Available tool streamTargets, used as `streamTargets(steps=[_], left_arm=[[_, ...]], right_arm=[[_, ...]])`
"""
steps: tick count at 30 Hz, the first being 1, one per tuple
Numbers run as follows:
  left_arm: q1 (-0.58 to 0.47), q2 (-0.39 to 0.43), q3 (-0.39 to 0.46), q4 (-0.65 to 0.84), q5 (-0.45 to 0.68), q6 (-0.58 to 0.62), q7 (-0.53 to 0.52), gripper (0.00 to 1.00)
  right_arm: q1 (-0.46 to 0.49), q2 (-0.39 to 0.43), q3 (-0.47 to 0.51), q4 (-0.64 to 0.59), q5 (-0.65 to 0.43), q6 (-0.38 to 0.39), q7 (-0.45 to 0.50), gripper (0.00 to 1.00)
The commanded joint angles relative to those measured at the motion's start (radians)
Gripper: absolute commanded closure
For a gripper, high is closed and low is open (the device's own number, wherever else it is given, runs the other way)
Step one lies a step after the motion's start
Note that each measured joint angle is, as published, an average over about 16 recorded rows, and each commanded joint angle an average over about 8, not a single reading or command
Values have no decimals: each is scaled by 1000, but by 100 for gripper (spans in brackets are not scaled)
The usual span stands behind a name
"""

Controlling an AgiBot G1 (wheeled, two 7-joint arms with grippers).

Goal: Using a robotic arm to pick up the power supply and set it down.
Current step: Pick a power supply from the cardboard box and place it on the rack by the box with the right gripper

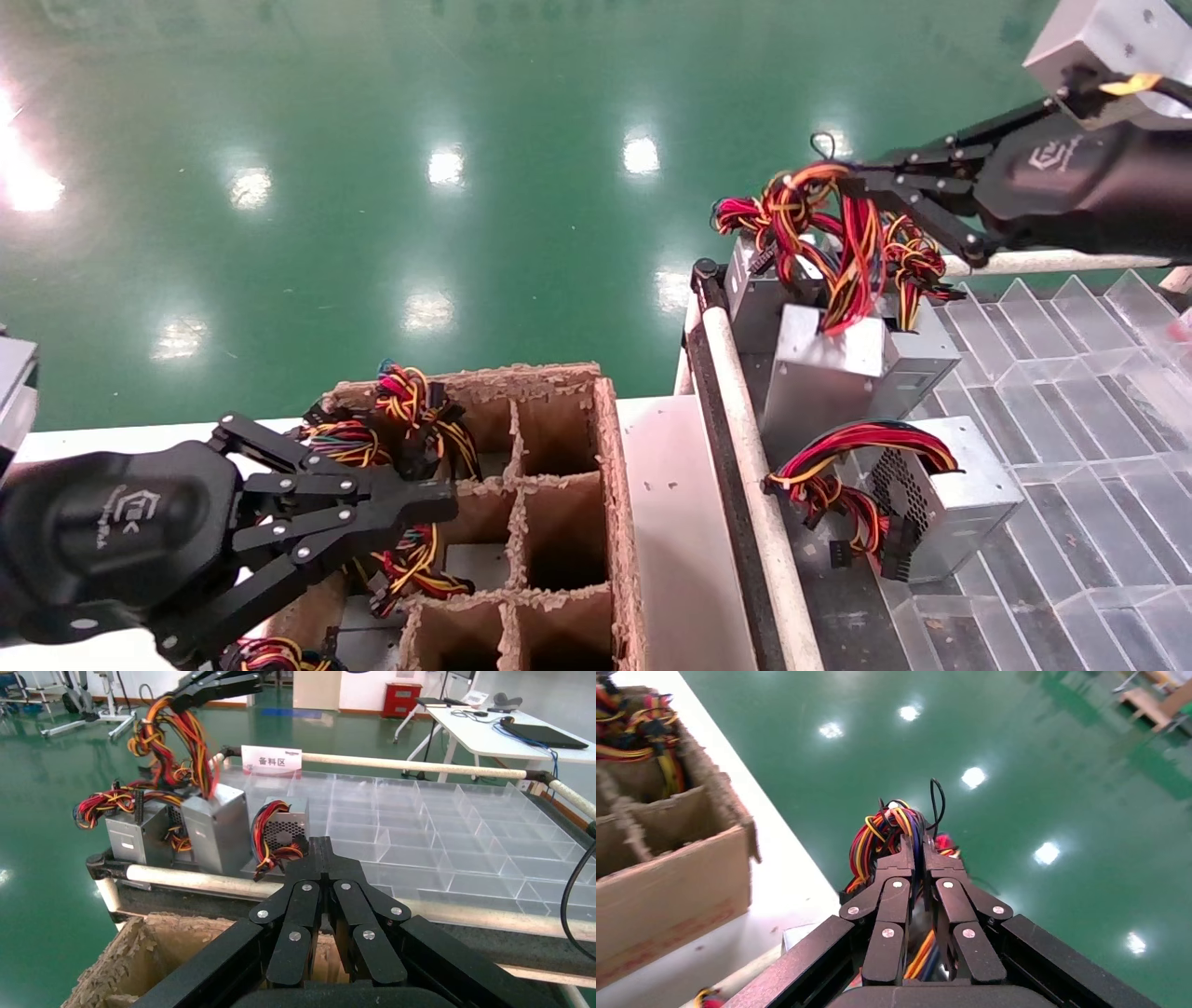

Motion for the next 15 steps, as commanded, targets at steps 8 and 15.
streamTargets(steps=[8,15], left_arm=[[0,0,0,0,0,0,0,100],[0,0,0,0,0,0,0,100]], right_arm=[[-38,-37,-2,-2,-18,80,-15,100],[-66,-52,-7,0,-19,112,-5,100]])
